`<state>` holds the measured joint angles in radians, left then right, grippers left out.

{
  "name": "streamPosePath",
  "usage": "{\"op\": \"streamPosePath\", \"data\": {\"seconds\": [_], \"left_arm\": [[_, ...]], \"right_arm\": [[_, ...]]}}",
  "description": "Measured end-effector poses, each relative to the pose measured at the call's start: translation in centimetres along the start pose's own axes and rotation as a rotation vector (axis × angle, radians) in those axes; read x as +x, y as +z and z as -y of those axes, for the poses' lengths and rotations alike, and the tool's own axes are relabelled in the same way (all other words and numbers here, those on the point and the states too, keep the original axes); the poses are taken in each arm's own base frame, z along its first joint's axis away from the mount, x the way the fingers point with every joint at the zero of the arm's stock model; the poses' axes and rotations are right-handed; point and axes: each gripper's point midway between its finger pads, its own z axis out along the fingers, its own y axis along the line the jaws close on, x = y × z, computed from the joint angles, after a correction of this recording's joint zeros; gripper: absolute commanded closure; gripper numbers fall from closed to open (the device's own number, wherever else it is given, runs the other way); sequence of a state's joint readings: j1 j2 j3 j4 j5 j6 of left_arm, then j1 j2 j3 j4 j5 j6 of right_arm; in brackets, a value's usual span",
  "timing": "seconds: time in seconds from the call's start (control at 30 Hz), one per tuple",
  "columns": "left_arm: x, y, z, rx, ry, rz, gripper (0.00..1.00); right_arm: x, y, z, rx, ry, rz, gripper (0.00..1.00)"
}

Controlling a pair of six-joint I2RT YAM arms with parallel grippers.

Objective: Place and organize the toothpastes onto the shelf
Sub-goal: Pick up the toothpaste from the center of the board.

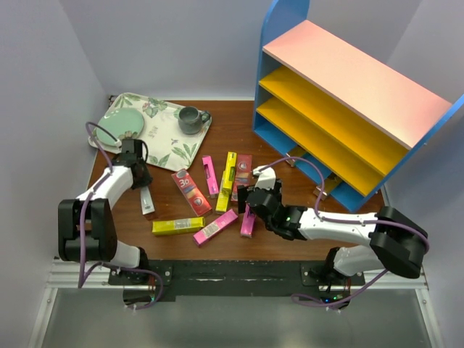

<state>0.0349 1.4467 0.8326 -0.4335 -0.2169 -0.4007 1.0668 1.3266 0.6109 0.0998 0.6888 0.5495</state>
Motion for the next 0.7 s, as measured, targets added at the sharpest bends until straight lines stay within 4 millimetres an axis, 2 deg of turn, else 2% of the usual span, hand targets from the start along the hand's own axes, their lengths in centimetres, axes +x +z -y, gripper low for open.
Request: {"op": "streamPosePath", "data": {"seconds": [0.1,0.17,0.43,0.53,0.7], "left_arm": [[-0.5,-0.9,0.4,0.035,-0.005,0.024,0.83],[-1.4,-2.2,0.9,0.079,-0.015,0.076,0.83],[-5.5,-10.4,4.3,0.402,-0.077,0.388,0.82],[-5.8,-12.6,5.9,0.537,-0.103,0.437,0.82],[-5.2,-14.9,8.8,0.752,-0.169,0.428,0.8]], "right_arm": [[-0.6,-0.3,-0.1,-0.009,0.013,0.013,0.04],[-1.0,-0.6,-0.1,-0.018,0.024,0.023,0.04],[-2.6,-1.9,-1.0,-0.102,0.073,0.061,0.04],[-3.3,-2.6,-1.4,-0.144,0.095,0.079,0.04],[-4.7,-3.9,-2.7,-0.246,0.138,0.109,0.04]]}}
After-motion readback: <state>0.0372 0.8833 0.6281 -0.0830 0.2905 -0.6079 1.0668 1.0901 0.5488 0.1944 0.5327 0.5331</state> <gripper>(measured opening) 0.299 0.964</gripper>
